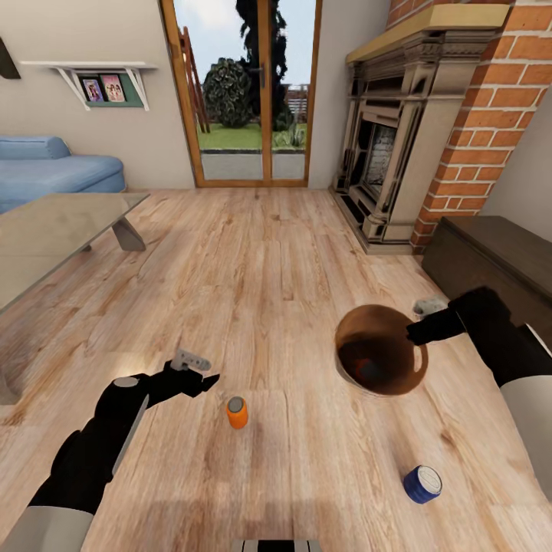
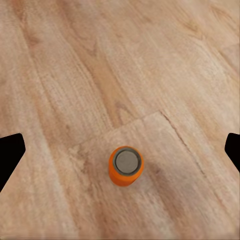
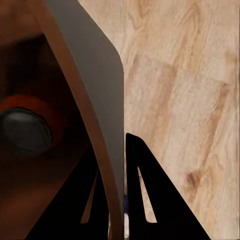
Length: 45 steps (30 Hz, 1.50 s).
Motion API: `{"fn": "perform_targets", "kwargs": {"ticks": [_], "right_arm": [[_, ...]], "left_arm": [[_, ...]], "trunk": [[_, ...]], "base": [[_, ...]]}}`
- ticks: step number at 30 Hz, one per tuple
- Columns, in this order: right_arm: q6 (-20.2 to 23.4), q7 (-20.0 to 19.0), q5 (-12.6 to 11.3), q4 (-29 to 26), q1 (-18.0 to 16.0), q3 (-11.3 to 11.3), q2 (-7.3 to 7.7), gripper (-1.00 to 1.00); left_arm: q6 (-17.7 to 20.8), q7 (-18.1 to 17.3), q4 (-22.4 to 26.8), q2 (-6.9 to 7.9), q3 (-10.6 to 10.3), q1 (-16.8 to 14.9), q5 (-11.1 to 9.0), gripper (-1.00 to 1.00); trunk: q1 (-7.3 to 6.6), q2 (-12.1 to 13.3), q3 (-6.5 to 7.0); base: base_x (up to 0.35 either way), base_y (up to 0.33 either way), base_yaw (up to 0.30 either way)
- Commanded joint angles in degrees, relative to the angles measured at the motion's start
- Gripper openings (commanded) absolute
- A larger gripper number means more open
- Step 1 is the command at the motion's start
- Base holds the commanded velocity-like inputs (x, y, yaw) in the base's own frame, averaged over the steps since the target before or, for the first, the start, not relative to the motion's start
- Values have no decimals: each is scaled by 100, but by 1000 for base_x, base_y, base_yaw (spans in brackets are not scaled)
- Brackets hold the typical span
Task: Put the three can of soda from the living room inside the tash can in the kitchen.
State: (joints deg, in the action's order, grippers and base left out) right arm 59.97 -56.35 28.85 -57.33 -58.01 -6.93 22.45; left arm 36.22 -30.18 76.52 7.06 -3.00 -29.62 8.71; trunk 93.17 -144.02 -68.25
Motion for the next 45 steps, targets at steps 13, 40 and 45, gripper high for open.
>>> {"fn": "perform_targets", "kwargs": {"ticks": [13, 40, 45], "right_arm": [[3, -637, 76, -871, 40, 7, 670, -100], [3, -619, 193, -390, 15, 274, 683, -100], [3, -614, 555, -208, -43, 848, 687, -100]], "left_arm": [[40, 36, -13, -45, 4, 0, 5, 100], [864, 904, -10, -418, 27, -10, -10, 100], [1200, 1141, -16, -595, 23, -9, -12, 100]], "trunk": [[1, 1, -1], [1, 1, -1], [1, 1, -1]], "base": [[188, 0, 0], [119, 0, 0], [0, 0, 0]]}}
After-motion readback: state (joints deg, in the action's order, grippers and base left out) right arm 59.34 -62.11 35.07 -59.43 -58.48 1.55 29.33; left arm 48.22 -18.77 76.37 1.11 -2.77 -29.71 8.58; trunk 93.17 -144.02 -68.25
